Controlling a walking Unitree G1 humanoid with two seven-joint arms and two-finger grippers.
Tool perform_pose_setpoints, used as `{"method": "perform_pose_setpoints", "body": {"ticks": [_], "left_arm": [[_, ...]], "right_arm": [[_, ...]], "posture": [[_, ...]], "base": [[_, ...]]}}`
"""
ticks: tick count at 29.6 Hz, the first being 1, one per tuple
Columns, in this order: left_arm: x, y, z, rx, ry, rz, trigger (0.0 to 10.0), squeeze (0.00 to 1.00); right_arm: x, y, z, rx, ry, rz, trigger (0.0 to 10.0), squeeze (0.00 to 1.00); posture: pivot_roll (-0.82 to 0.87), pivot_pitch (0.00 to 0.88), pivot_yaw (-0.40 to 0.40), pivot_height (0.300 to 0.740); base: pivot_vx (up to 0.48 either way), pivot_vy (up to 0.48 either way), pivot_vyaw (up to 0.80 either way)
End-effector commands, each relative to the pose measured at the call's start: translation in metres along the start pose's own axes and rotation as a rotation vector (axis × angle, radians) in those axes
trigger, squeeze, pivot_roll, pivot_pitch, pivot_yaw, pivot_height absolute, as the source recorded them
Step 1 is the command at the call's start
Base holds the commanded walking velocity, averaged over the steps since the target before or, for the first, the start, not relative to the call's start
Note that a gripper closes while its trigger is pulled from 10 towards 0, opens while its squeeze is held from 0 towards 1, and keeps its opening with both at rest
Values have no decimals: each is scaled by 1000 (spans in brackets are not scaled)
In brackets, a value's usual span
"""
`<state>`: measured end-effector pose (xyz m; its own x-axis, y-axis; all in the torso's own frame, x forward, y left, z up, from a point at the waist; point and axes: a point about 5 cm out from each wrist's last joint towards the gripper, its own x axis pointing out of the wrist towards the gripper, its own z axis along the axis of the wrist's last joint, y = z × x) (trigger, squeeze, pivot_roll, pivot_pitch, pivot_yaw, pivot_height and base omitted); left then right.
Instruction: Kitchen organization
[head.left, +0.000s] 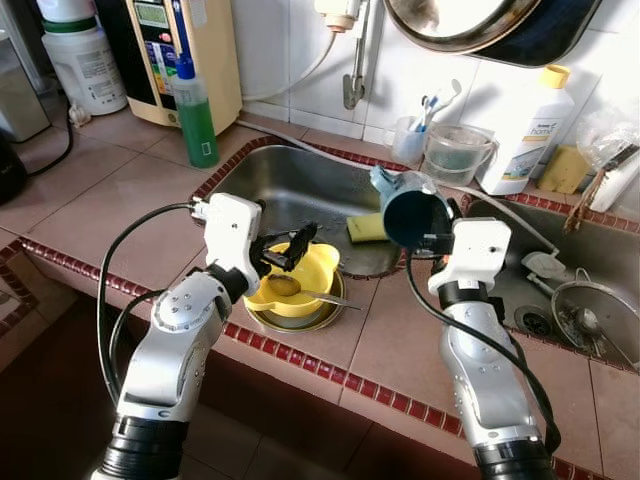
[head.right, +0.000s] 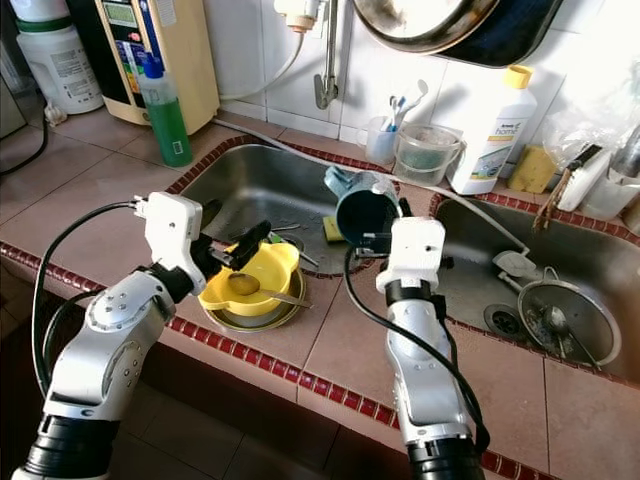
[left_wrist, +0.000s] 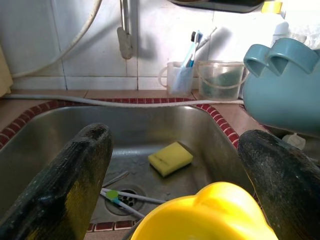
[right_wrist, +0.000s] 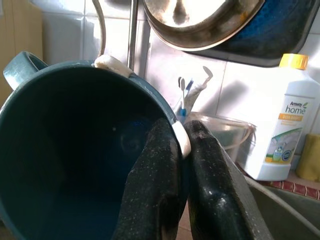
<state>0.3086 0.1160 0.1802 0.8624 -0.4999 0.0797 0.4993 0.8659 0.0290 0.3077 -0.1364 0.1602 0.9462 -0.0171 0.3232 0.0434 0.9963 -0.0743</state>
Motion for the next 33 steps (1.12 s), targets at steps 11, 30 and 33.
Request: {"method": "perform_pose_setpoints", "body": {"ticks": [11, 30, 33], "left_arm": [[3, -2, 4, 10, -13, -12, 10000, 0], [-10, -29, 25, 57, -75, -156, 10000, 0], [-14, -33, 29, 65, -82, -174, 10000, 0]], "right_arm": [[4, -1, 2, 13, -21, -9, 10000, 0], [18, -27, -11, 32, 72, -9, 10000, 0], [20, -29, -11, 38, 87, 4, 10000, 0]], "posture": [[-199, 41, -21, 740], [-187, 51, -32, 740], [-184, 65, -31, 740]], "base": [[0, 0, 0], [0, 0, 0], [0, 0, 0]]}}
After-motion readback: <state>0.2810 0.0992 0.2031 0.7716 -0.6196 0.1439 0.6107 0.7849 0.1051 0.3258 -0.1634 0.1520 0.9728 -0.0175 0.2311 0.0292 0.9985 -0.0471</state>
